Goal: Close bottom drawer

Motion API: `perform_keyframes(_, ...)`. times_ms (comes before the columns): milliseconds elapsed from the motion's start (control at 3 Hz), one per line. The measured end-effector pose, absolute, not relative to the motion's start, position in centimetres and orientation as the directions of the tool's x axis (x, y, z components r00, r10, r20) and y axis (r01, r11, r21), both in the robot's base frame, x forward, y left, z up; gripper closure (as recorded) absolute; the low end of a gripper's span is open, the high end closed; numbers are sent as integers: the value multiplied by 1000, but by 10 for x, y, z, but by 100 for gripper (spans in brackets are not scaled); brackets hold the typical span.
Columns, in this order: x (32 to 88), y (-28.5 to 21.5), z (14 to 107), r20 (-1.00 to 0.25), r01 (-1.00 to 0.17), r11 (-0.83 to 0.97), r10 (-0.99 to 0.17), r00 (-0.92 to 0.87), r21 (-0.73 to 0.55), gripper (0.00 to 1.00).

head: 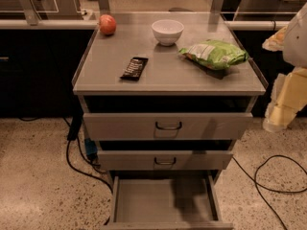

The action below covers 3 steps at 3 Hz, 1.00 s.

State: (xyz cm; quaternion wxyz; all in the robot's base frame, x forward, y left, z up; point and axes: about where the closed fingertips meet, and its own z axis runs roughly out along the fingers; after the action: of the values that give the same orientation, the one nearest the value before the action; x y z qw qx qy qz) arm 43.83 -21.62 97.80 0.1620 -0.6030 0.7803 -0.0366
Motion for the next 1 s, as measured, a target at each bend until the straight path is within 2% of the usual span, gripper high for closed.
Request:
perform_keyframes(333, 438, -216, 978, -209, -929, 270, -953, -220, -253, 0)
perform_keyframes(667, 438, -216, 978, -209, -929, 270, -953, -220, -253, 15)
perform_keyframes(1000, 438, -216, 978, -209, -929, 270, -953, -220, -253, 37)
